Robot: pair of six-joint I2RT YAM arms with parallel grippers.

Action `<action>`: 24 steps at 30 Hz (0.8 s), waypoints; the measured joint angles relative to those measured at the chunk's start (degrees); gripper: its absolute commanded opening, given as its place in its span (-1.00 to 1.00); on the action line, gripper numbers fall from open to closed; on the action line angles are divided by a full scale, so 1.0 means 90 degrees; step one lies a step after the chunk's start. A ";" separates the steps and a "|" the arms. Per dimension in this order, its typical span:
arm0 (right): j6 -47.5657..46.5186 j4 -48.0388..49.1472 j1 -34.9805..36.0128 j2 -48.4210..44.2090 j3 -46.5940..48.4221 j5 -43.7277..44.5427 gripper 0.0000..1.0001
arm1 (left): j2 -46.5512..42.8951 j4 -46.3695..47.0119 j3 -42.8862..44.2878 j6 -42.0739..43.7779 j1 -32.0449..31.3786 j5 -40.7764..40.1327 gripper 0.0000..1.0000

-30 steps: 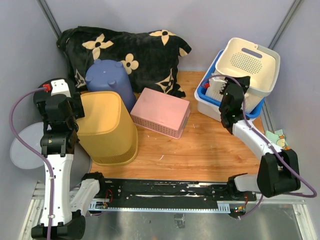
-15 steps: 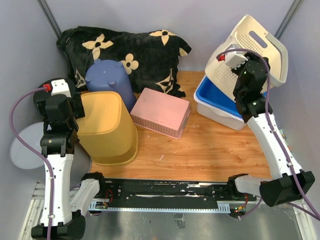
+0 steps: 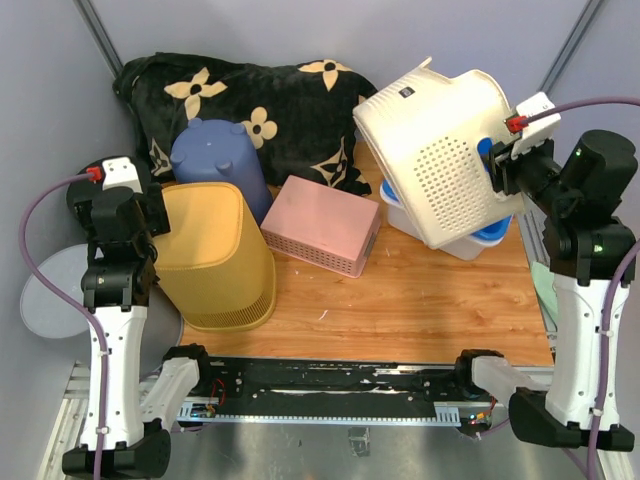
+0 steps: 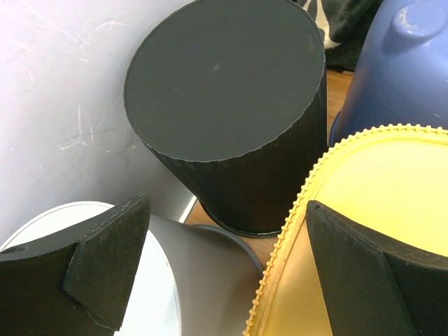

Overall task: Turn the large container upside down
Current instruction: Pick up the container from the container, then place the container inside the container.

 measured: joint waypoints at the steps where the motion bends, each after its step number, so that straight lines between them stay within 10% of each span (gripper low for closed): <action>1: 0.0296 -0.0087 -0.0151 -0.0027 0.0032 -0.0561 -0.99 | 0.0012 0.0012 0.0000 -0.0010 0.0000 0.0000 0.93; 10: 0.3138 0.0243 -0.1321 0.0085 -0.0413 -0.4500 -1.00 | 0.0107 0.0114 0.0000 -0.0044 0.0000 0.0002 0.93; 24: 0.9666 0.6589 -0.1688 0.0024 -0.1926 -0.7521 -0.99 | 0.0097 0.0240 -0.0070 -0.0044 0.0000 0.0005 0.93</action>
